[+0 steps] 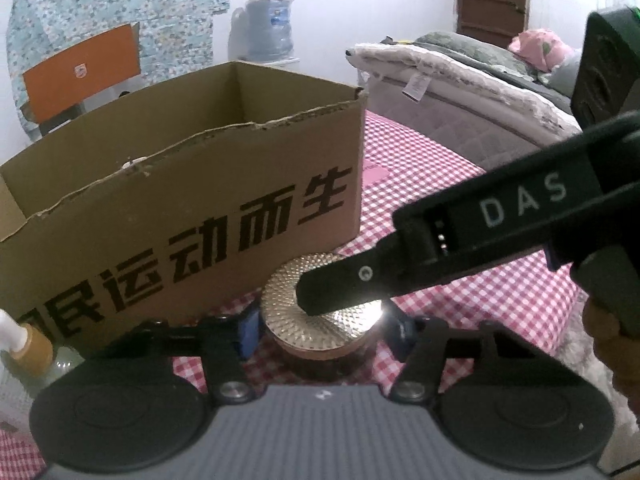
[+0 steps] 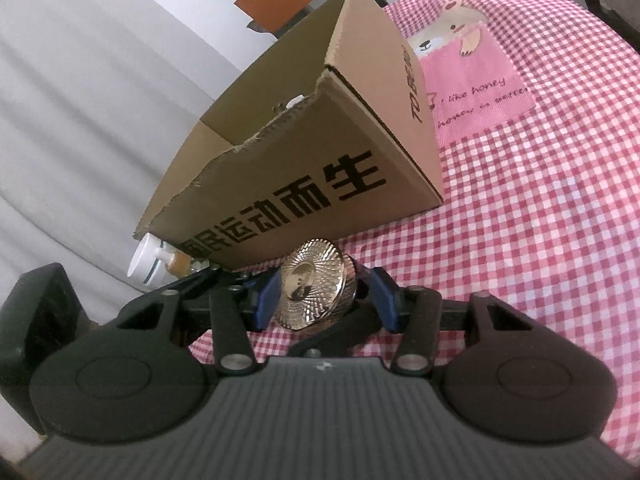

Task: Organize rigid objects
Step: 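Lift the gold-lidded jar with the right tool toward the box, then lower the jar into the box and open the right tool, then move the right tool back to the green dropper bottle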

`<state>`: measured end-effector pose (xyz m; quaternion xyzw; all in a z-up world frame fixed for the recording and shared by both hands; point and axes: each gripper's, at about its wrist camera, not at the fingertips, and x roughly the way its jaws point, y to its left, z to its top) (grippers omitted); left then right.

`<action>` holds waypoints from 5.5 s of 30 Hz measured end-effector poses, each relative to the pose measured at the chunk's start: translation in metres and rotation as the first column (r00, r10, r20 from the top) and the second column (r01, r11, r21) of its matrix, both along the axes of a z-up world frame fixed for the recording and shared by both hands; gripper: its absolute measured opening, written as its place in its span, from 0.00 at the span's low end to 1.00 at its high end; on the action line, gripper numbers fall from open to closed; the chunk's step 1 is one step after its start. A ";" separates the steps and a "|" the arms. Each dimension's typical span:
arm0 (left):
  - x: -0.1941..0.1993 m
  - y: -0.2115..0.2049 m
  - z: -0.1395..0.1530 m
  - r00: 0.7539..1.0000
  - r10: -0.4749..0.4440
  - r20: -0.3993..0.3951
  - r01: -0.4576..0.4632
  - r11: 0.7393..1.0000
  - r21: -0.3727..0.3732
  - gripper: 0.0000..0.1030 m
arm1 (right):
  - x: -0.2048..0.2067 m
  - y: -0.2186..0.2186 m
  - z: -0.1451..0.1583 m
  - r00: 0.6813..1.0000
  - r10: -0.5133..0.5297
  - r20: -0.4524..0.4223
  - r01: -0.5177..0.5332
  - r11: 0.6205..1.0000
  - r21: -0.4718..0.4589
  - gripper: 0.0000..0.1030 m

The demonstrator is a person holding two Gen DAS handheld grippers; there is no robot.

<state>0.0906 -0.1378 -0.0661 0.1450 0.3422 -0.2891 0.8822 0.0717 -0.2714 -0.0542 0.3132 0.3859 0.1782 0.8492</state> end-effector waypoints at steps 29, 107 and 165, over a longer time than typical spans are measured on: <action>-0.003 0.001 -0.001 0.999 -0.001 -0.046 0.002 1.000 0.016 0.56 | -0.005 0.005 -0.004 1.000 0.009 -0.026 -0.009 1.000 0.008 0.47; 0.234 -0.013 0.067 0.865 0.340 -0.368 -0.390 0.918 -0.068 0.57 | 0.269 0.023 0.102 0.958 0.279 -0.063 -0.282 0.887 -0.365 0.41; -0.052 0.123 0.018 0.967 0.234 0.100 -0.226 0.971 -0.079 0.90 | 0.013 0.151 0.083 0.939 0.289 0.184 -0.217 0.917 -0.336 0.49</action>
